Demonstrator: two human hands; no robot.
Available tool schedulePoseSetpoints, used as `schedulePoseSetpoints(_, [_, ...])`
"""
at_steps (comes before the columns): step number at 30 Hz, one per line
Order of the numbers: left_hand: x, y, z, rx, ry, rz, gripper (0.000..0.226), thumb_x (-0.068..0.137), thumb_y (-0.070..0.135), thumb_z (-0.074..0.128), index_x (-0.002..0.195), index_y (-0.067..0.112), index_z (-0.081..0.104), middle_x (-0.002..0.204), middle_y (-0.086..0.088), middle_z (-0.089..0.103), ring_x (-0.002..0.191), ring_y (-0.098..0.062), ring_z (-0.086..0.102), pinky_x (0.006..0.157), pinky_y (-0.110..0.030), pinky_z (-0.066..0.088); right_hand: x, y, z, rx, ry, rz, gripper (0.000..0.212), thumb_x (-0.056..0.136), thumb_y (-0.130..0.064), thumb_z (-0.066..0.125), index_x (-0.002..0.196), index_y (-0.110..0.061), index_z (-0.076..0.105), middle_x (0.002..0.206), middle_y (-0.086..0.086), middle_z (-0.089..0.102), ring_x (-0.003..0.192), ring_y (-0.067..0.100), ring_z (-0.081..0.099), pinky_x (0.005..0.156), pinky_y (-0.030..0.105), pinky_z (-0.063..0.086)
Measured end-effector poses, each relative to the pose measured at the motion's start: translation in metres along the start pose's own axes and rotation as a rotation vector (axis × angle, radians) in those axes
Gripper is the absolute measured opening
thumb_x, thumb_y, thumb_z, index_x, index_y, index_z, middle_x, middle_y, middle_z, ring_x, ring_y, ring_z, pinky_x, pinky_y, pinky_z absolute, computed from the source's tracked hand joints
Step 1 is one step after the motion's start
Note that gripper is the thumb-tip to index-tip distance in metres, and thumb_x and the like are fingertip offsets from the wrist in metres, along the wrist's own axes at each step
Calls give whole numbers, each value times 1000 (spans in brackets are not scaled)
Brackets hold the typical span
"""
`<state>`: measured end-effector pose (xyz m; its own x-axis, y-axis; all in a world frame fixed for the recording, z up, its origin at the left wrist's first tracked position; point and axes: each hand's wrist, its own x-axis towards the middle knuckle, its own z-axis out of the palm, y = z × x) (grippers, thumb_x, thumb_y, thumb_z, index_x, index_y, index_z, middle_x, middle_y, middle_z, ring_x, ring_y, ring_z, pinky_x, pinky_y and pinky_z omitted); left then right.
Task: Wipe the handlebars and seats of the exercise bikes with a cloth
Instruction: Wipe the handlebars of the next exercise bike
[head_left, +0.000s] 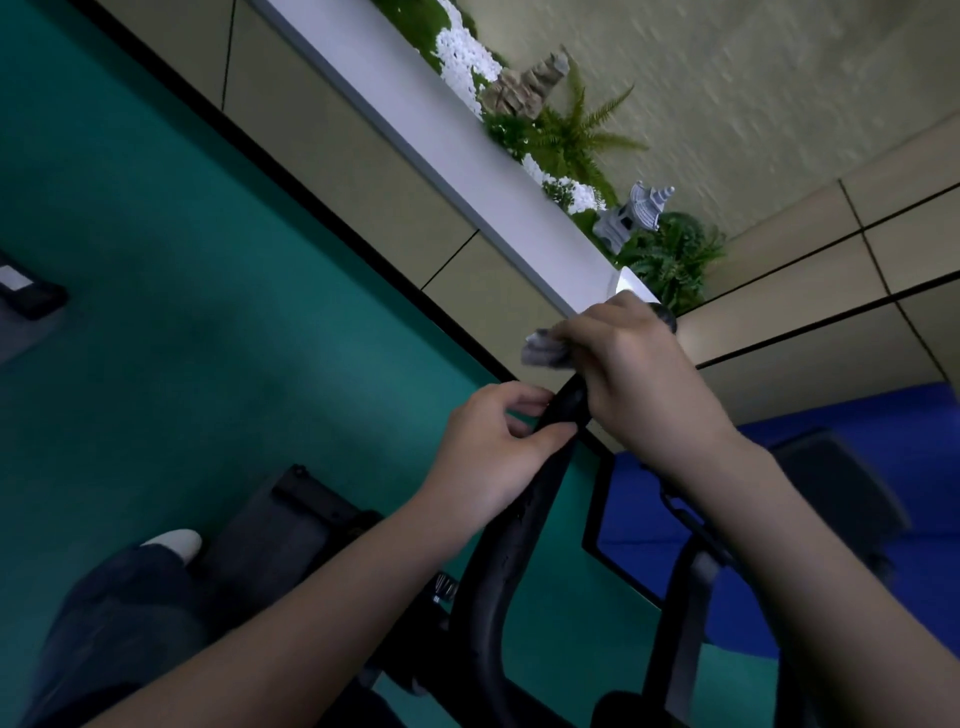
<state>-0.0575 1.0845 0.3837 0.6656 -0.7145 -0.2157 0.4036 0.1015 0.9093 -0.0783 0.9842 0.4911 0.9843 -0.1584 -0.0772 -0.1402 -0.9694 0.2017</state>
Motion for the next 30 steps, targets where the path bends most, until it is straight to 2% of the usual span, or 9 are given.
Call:
schedulePoseSetpoints(3, [0, 1, -1, 7, -15, -12, 19, 77, 20, 75, 86, 35, 67, 92, 11, 66, 75, -7, 62, 75, -27, 54, -7, 2, 7, 16, 229, 75, 35, 75, 16, 58, 100, -5, 69, 91, 8, 66, 88, 31, 50, 76, 30, 40])
schedulePoseSetpoints(7, [3, 5, -4, 35, -50, -20, 18, 78, 14, 72, 83, 29, 64, 87, 10, 66, 68, -1, 61, 71, -20, 51, -27, -18, 24, 117, 276, 39, 29, 75, 11, 56, 96, -3, 69, 88, 8, 64, 84, 29, 49, 76, 26, 39])
schedulePoseSetpoints(11, [9, 9, -8, 60, -98, -56, 19, 80, 7, 71, 87, 24, 64, 86, 7, 66, 72, -8, 61, 74, -18, 49, -27, -13, 26, 161, 438, 170, 25, 77, 14, 60, 96, 0, 67, 91, 10, 65, 88, 30, 51, 80, 25, 39])
schedulePoseSetpoints(15, [15, 13, -13, 93, -150, -54, 18, 81, 2, 70, 93, 13, 63, 82, 5, 61, 69, -7, 56, 69, -12, 45, -35, -28, 32, 258, 481, 235, 29, 75, 17, 58, 96, -1, 68, 95, 7, 67, 92, 25, 51, 84, 18, 39])
schedulePoseSetpoints(17, [17, 15, -15, 110, -168, -62, 16, 81, 4, 70, 93, 12, 64, 81, 5, 61, 68, -8, 53, 67, -12, 44, -39, -29, 29, 356, 609, 317, 29, 78, 16, 57, 96, -3, 68, 96, 1, 66, 93, 23, 54, 84, 17, 40])
schedulePoseSetpoints(20, [20, 19, -15, 130, -183, -60, 17, 80, 6, 72, 93, 16, 65, 84, 3, 61, 66, -5, 53, 64, -11, 44, -35, -19, 18, 434, 913, 523, 26, 85, 10, 55, 99, -6, 68, 94, -17, 57, 94, 19, 57, 84, 17, 42])
schedulePoseSetpoints(22, [22, 21, -14, 153, -197, -44, 20, 80, 7, 72, 90, 21, 63, 85, 6, 61, 61, 3, 53, 62, -9, 44, -25, -12, 13, 479, 1020, 689, 25, 88, 6, 54, 103, -7, 67, 96, -13, 57, 97, 20, 58, 85, 21, 44])
schedulePoseSetpoints(27, [24, 24, -14, 204, -229, -35, 25, 79, 5, 72, 90, 25, 61, 89, 6, 62, 61, 5, 52, 63, -11, 45, 4, -1, 10, 545, 1078, 982, 25, 88, 0, 51, 108, -6, 67, 101, 1, 62, 101, 20, 57, 89, 26, 43])
schedulePoseSetpoints(30, [24, 23, -16, 219, -242, -42, 24, 80, 5, 72, 99, 17, 64, 97, 0, 64, 68, -2, 55, 65, -13, 46, 11, 7, 17, 675, 960, 1138, 26, 92, -4, 47, 112, -8, 65, 105, 5, 65, 99, 16, 57, 86, 22, 42])
